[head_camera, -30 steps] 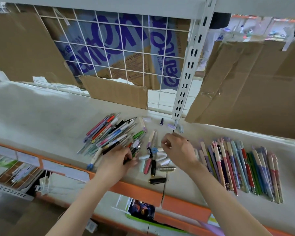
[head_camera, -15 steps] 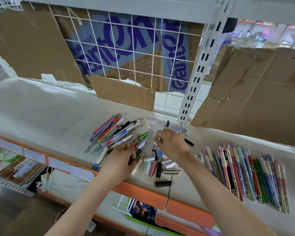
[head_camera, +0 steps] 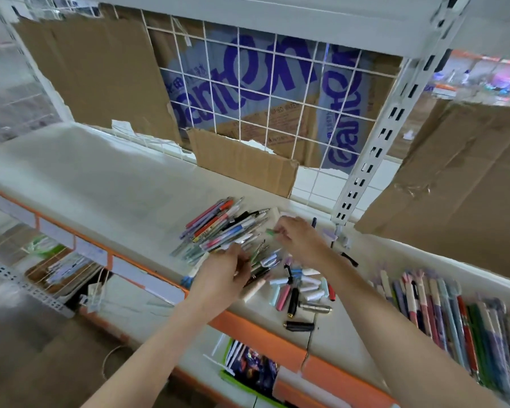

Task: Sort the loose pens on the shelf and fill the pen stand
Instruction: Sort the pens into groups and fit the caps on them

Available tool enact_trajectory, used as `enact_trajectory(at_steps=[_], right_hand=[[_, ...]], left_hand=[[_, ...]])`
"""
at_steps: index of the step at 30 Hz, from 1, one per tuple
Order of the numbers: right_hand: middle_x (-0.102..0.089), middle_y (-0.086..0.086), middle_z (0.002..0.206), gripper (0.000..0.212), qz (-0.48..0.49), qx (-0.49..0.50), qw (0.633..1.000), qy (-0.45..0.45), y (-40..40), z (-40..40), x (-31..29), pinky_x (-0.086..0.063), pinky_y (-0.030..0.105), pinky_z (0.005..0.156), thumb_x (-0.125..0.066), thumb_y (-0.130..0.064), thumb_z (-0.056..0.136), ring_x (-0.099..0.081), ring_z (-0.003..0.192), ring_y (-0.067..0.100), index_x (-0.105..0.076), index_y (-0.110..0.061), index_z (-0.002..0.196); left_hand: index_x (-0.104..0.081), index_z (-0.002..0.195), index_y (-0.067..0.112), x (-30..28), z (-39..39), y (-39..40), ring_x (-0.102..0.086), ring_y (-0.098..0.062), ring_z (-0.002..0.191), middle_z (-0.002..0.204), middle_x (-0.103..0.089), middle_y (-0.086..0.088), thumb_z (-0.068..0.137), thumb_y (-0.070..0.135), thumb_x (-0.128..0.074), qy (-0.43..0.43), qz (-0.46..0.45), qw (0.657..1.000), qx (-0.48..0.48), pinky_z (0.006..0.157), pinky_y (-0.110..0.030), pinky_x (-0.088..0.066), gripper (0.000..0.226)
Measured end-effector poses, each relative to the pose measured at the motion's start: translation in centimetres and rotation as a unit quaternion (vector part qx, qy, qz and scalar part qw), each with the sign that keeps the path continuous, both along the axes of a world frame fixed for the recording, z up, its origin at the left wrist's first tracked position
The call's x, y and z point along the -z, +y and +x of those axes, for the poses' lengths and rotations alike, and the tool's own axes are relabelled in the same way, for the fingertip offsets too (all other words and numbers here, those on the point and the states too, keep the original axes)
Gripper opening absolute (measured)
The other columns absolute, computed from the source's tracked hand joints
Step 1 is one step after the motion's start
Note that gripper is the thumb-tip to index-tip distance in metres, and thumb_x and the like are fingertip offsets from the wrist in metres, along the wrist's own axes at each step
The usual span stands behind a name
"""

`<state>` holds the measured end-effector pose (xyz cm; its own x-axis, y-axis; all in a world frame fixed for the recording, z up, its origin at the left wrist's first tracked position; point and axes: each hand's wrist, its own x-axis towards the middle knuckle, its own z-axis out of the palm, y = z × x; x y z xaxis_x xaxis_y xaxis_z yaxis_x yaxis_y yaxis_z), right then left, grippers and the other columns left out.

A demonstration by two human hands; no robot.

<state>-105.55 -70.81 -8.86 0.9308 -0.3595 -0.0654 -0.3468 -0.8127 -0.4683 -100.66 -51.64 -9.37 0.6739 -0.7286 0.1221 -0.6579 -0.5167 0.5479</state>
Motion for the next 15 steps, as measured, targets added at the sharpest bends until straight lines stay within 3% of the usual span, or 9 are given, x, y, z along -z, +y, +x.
enact_trajectory(at_steps=[2, 4, 6, 12, 15], right_hand=[[-0.068, 0.001, 0.09, 0.005, 0.215, 0.055, 0.972, -0.079, 0.1, -1.8, -0.9, -0.049, 0.03, 0.082, -0.052, -0.013, 0.095, -0.065, 0.09, 0.019, -0.056, -0.015, 0.098], [-0.068, -0.003, 0.081, 0.018, 0.336, 0.068, 0.93, -0.131, 0.5, -4.0, -2.0, -0.049, 0.018, 0.073, -0.05, -0.01, 0.096, -0.064, 0.08, 0.008, -0.059, -0.025, 0.101], [-0.069, -0.003, 0.081, 0.025, 0.382, 0.067, 0.908, -0.161, 0.8, -5.6, -2.7, -0.047, 0.015, 0.067, -0.048, -0.007, 0.097, -0.064, 0.075, 0.004, -0.06, -0.026, 0.107], [-0.074, 0.011, 0.09, 0.004, 0.498, 0.17, 0.806, -0.271, 0.8, -7.2, -2.4, -0.05, 0.029, 0.07, -0.05, -0.009, 0.096, -0.07, 0.079, 0.018, -0.046, -0.006, 0.095], [-0.073, 0.014, 0.094, 0.008, 0.507, 0.176, 0.79, -0.297, 1.1, -7.5, -2.4, -0.05, 0.026, 0.067, -0.051, -0.009, 0.095, -0.07, 0.08, 0.02, -0.045, -0.006, 0.091]], left_hand=[[-0.054, 0.099, 0.014, -0.5, 0.0, 0.0, -0.057, -0.01, 0.066, 0.076, -0.062, 0.003, 0.094, 0.018, -0.051, 0.069, -0.059, 0.996, 0.012, 0.057, -0.021, -0.04, 0.007], [-0.054, 0.095, 0.018, -1.1, -0.1, -0.2, -0.053, 0.0, 0.057, 0.072, -0.059, 0.008, 0.095, 0.016, -0.05, 0.134, -0.099, 0.986, 0.026, 0.052, -0.014, -0.037, 0.004], [-0.054, 0.094, 0.02, -1.4, -0.3, -0.5, -0.052, 0.006, 0.062, 0.077, -0.058, 0.011, 0.095, 0.016, -0.051, 0.159, -0.12, 0.979, 0.039, 0.057, -0.01, -0.037, 0.005], [-0.054, 0.093, 0.017, -2.0, -1.4, -1.5, -0.051, 0.007, 0.072, 0.083, -0.058, 0.007, 0.095, 0.013, -0.05, 0.191, -0.129, 0.971, 0.063, 0.067, -0.008, -0.039, 0.006], [-0.054, 0.094, 0.012, -2.3, -1.7, -2.0, -0.052, 0.005, 0.073, 0.085, -0.059, -0.002, 0.095, 0.012, -0.05, 0.199, -0.129, 0.969, 0.07, 0.065, -0.007, -0.042, 0.005]])
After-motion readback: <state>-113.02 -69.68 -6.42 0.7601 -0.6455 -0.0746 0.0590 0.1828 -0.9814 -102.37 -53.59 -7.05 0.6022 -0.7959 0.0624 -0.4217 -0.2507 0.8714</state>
